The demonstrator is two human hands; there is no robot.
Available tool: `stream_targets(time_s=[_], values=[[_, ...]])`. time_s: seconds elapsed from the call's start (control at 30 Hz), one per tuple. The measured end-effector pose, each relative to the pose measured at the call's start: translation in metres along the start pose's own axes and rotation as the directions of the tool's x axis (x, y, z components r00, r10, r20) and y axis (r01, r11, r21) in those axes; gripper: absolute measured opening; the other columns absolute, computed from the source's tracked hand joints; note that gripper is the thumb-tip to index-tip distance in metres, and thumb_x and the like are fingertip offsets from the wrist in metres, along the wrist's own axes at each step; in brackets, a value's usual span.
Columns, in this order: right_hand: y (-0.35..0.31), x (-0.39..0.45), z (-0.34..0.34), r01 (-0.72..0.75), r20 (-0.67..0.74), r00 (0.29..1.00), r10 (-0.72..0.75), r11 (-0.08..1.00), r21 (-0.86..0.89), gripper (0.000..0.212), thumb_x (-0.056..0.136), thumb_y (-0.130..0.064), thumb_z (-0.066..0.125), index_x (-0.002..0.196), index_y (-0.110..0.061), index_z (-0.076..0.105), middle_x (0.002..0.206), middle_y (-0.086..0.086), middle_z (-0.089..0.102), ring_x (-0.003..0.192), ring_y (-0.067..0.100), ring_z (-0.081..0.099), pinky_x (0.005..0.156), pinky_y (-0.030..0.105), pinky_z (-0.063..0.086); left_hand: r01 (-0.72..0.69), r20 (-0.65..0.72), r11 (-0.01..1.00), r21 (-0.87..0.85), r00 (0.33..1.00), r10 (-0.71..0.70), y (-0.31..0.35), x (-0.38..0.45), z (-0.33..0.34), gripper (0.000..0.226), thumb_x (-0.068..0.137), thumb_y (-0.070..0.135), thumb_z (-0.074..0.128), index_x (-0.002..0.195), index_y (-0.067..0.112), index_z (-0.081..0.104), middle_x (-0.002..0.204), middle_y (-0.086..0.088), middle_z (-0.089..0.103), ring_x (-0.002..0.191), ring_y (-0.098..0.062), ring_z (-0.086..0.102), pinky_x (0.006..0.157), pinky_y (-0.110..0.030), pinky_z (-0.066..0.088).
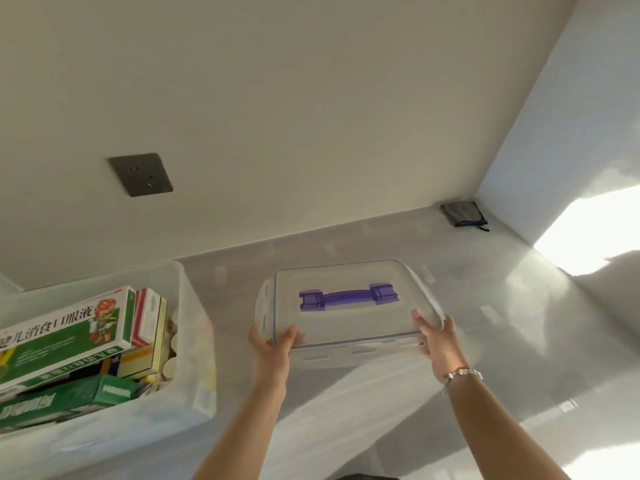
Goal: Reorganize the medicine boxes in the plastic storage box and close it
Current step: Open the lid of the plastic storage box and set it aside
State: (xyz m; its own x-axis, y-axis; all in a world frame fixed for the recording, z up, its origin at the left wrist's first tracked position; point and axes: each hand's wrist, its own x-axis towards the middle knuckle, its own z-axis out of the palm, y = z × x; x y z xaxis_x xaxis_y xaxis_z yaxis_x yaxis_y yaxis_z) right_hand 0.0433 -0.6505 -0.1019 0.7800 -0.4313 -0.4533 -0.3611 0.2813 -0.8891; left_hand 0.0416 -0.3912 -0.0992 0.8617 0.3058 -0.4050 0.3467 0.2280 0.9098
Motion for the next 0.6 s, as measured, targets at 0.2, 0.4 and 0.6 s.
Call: stream_targets(time_s=[0.2, 0.4, 0.6], values=[[0.021, 0.041, 0.012, -0.136, 0.086, 0.986, 0.144, 0.986, -0.096, 0.048, 0.078, -0.018, 0.072, 0.112, -0.019, 0.039, 0.067, 0.0, 0.046, 0.03, 0.002, 0.035, 0.028, 0.015, 0.026, 0.128, -0.12, 0.992, 0.017, 0.985, -0.125, -0.039, 0.019, -0.008, 0.059, 0.084, 0.005, 0.065, 0.135, 0.006, 0.034, 0.095, -0.009, 0.064, 0.076, -0.016, 0.066, 0.068, -0.033, 0.05], [0.042, 0.061, 0.009, -0.106, 0.003, 0.992, 0.127, 0.837, -0.537, 0.048, 0.07, -0.023, 0.079, 0.106, -0.001, 0.054, 0.072, 0.007, 0.058, 0.052, 0.019, 0.054, 0.044, 0.027, 0.047, 0.302, -0.261, 0.866, 0.398, 0.943, -0.209, -0.053, 0.029, -0.012, 0.079, 0.078, 0.028, 0.073, 0.141, 0.004, 0.031, 0.139, -0.023, 0.043, 0.127, -0.038, 0.042, 0.104, -0.045, 0.038], [0.052, 0.057, -0.001, -0.013, 0.02, 0.999, 0.044, 0.654, -0.757, 0.057, 0.07, -0.041, 0.075, 0.11, -0.005, 0.054, 0.109, 0.02, 0.06, 0.108, 0.033, 0.05, 0.091, 0.036, 0.044, 0.331, -0.273, 0.76, 0.56, 0.939, -0.208, -0.062, 0.02, -0.012, 0.084, 0.076, 0.032, 0.074, 0.142, 0.006, 0.031, 0.145, -0.024, 0.031, 0.132, -0.036, 0.031, 0.105, -0.042, 0.032]])
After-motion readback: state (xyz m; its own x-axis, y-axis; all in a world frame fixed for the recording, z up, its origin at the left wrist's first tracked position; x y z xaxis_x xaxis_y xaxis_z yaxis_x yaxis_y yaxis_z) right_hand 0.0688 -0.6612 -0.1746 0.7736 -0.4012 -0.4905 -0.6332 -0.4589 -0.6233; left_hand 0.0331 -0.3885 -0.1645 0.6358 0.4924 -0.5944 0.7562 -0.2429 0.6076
